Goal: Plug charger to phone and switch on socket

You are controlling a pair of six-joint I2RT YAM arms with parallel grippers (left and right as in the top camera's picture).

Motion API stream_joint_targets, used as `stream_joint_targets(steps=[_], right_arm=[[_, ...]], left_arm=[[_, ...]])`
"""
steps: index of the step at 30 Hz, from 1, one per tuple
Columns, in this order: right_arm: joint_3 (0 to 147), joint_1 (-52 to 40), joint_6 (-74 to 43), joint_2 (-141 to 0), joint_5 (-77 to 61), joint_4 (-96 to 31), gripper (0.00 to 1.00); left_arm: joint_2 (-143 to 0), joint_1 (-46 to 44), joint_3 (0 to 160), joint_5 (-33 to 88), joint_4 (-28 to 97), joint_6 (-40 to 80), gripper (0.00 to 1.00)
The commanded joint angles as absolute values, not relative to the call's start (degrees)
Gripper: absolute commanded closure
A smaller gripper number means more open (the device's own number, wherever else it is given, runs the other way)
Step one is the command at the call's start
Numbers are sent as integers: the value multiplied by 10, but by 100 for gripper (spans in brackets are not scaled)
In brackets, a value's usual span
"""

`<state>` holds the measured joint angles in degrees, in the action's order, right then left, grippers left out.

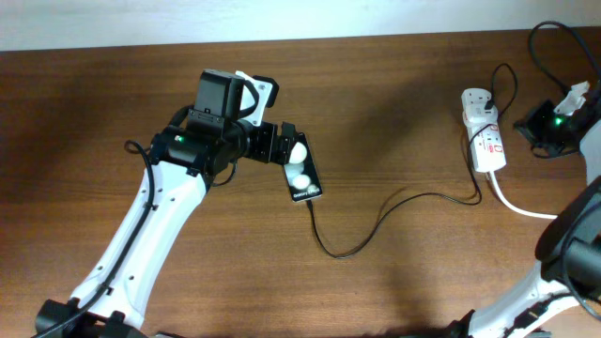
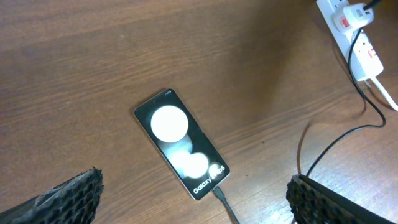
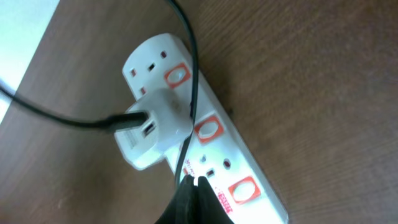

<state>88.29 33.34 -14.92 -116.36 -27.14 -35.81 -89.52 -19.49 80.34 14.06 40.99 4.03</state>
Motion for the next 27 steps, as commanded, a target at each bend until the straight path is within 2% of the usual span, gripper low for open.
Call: stream_joint_targets(steps=[1, 13, 17, 27], right_arm=[[894, 334, -157, -1195, -279, -327, 96], [894, 296, -157, -1239, -257, -252, 96], [894, 284, -170, -1242, -218, -250, 96], [893, 270, -170, -1266, -218, -260, 96]], left_arm=[[-891, -196, 806, 136, 409, 30, 1], [-891, -196, 806, 137, 406, 32, 1], [-891, -196, 806, 136, 406, 32, 1], [-891, -196, 806, 137, 396, 32, 1]])
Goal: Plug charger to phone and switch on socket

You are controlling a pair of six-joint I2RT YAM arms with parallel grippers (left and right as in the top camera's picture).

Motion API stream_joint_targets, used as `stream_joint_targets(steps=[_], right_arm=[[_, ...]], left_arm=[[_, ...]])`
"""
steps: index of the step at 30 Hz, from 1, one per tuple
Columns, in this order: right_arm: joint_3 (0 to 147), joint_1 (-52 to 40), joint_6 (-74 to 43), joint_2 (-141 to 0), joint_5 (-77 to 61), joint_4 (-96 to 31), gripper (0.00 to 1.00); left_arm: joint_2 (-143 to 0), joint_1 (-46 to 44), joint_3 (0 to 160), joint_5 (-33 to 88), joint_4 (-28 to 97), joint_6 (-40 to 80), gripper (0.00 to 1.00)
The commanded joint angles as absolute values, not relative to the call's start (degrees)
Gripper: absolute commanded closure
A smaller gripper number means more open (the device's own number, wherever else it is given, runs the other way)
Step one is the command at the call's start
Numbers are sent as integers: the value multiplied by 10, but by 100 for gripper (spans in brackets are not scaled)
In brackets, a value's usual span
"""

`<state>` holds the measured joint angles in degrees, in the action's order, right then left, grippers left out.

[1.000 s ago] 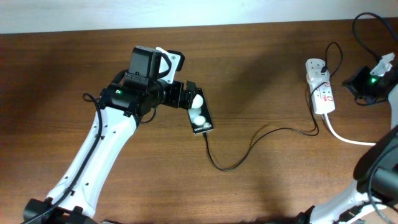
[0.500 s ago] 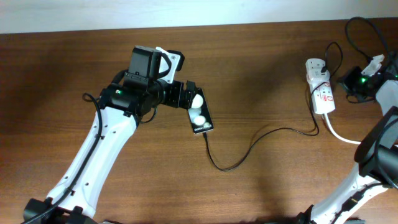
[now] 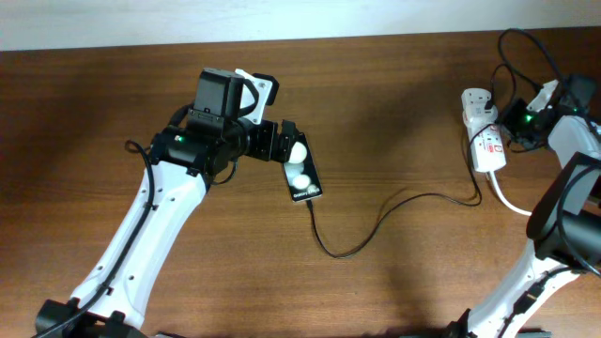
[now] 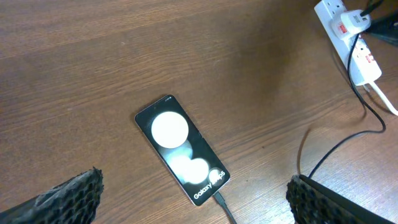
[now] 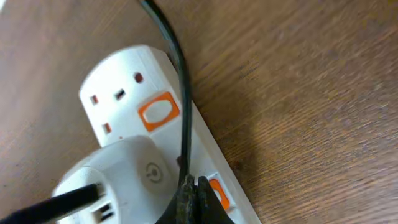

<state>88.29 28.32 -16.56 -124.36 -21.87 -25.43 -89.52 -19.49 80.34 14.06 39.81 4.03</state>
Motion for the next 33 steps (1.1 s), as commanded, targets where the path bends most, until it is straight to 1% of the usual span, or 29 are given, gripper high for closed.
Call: stream_joint_targets(steps=[1, 5, 12, 16, 21, 23, 26, 28, 31, 32, 33], right_arm=[[893, 270, -170, -1270, -218, -263, 96], [893, 270, -170, -1271, -218, -273, 96], [893, 262, -168, -1271, -229, -326, 96], [893, 244, -168, -1271, -229, -331, 96], [893, 245, -168, -1271, -229, -348, 96], [913, 257, -171, -1267, -201, -404, 96], [969, 285, -218, -1224, -48, -529, 96], [1024, 303, -237, -1171, 13, -620, 96], [1080, 300, -230, -1069, 21, -682, 96], [1083, 294, -228, -1037, 19, -686, 96], [1083, 273, -221, -976, 12, -693, 96]], left_arm=[[-891, -196, 806, 137, 396, 32, 1], [-891, -196, 806, 137, 396, 32, 1], [-891, -197, 806, 137, 396, 32, 1], [-891, -197, 806, 137, 396, 32, 1], [-891, -197, 806, 137, 398, 32, 1], [-891, -197, 806, 137, 406, 32, 1], [-891, -197, 806, 137, 413, 32, 1], [-891, -197, 806, 137, 413, 32, 1], [-891, -197, 806, 142, 414, 32, 1], [-891, -197, 806, 141, 415, 36, 1], [-891, -197, 806, 142, 420, 36, 1]])
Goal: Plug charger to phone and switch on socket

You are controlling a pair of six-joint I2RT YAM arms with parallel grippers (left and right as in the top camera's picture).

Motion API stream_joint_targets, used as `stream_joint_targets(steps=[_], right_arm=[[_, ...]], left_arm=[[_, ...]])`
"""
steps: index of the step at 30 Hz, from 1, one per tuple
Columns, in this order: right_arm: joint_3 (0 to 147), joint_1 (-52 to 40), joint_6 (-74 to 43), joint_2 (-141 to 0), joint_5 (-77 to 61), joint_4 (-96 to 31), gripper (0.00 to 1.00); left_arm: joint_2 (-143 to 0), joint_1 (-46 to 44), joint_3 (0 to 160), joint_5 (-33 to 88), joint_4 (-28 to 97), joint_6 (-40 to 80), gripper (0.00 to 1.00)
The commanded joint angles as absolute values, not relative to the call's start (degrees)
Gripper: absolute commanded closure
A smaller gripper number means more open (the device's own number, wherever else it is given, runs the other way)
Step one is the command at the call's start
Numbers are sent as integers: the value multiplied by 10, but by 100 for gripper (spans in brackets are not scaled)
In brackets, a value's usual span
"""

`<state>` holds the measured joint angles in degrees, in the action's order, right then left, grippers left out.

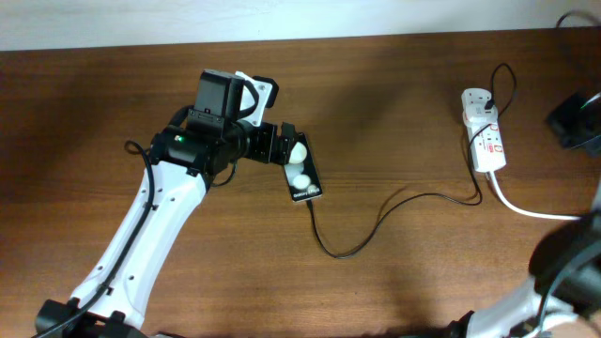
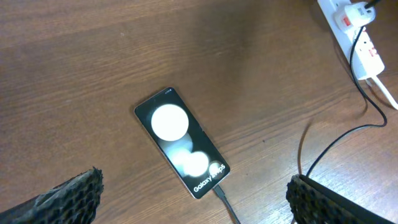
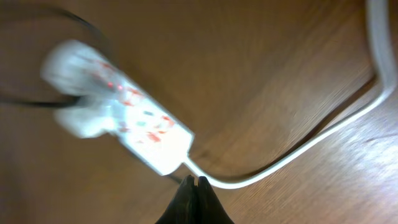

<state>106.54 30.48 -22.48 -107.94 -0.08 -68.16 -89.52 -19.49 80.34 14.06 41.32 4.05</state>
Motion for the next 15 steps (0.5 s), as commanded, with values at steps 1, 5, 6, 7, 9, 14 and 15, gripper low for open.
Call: stream_joint_targets(steps=[1, 5, 6, 7, 9, 14, 15], right_arm=[[1083, 258, -192, -945, -7, -694, 96], [1083, 135, -44, -839, -129, -738, 96], [1083, 100, -23, -826, -137, -754, 96], [1083, 59, -5, -817, -138, -775, 96], [1083, 1, 7, -814, -138, -806, 96], [1078, -138, 7, -815, -137, -825, 95], [1078, -156, 7, -815, -136, -825, 81]], left_arm=[[-891, -197, 806, 141, 424, 38, 1], [-891, -197, 806, 141, 430, 44, 1], [-891, -197, 806, 141, 431, 60, 1], [-891, -197, 806, 141, 431, 71, 1], [-891, -197, 806, 141, 433, 71, 1], [-891, -197, 806, 141, 443, 75, 1], [-891, -197, 806, 141, 447, 75, 1]])
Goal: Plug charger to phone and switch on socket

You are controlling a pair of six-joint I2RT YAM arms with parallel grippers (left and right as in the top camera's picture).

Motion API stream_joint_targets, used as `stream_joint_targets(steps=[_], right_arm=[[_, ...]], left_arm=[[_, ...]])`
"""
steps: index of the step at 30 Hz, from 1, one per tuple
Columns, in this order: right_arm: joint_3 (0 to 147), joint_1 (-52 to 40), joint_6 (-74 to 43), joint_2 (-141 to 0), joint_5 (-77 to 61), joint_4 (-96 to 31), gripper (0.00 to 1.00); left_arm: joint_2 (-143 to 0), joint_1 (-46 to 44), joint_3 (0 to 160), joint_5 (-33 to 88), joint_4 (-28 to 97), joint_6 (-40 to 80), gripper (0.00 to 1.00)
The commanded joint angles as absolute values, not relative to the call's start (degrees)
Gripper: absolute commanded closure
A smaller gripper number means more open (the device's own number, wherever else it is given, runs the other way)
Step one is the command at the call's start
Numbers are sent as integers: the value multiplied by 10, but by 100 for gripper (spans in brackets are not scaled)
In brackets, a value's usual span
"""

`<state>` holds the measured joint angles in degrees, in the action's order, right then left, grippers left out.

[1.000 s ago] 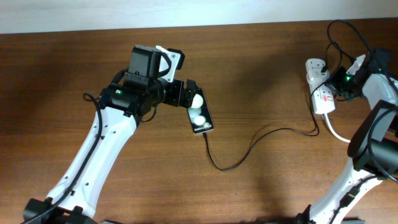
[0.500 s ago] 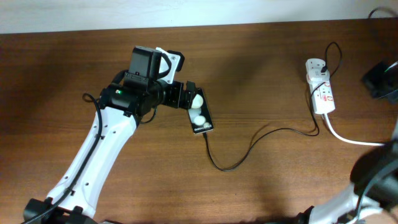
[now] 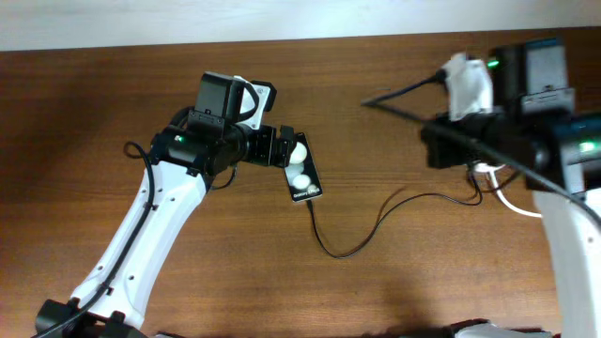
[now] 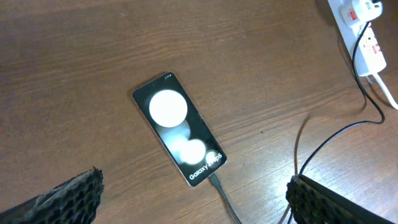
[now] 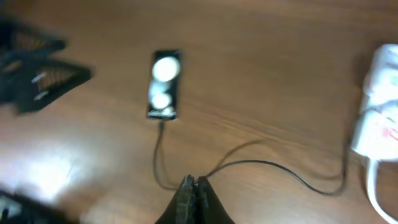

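The black phone [image 4: 179,137] lies flat on the wood table, screen lit, with the black charger cable [image 4: 221,194] plugged into its lower end. My left gripper [image 4: 194,180] hovers above it, open, its fingers well apart on either side. The cable [image 3: 362,239] loops right toward the white power strip [image 4: 362,34], where the white charger plug [image 4: 364,9] sits in a socket. My right gripper [image 5: 194,182] is shut on nothing, high above the cable [image 5: 261,165], with the phone [image 5: 165,84] and the strip [image 5: 378,115] far below. In the overhead view the right arm [image 3: 526,131] hides most of the strip.
The strip's white mains cord [image 3: 515,206] runs off toward the right edge. The brown table [image 3: 113,94] ends at a pale wall along the far side. A dark lead of the right arm [image 3: 404,92] hangs over the table's upper middle.
My right arm was off at the table's right edge, close to the strip's cord end. Now it is high over the right part of the table. Phone, cable and left gripper are as before.
My right gripper, shut, was first just above the strip beside the charger plug. Then its tip was at the orange switch next to the plug. After that it was past the strip's cord end, and now high above the table. The left gripper stayed open over the phone.
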<state>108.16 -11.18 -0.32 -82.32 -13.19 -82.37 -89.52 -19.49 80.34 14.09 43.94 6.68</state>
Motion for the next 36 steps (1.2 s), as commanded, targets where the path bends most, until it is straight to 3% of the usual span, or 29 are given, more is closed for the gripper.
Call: stream_joint_targets(steps=[1, 29, 36], right_arm=[[1078, -171, 7, -816, -131, -825, 3], [1078, -199, 4, -821, -129, -825, 1], [1078, -199, 4, -821, -129, -825, 1]], left_arm=[[-891, -197, 806, 141, 449, 75, 1], [-886, -197, 806, 139, 460, 83, 1], [-722, -196, 776, -40, 461, 74, 1]])
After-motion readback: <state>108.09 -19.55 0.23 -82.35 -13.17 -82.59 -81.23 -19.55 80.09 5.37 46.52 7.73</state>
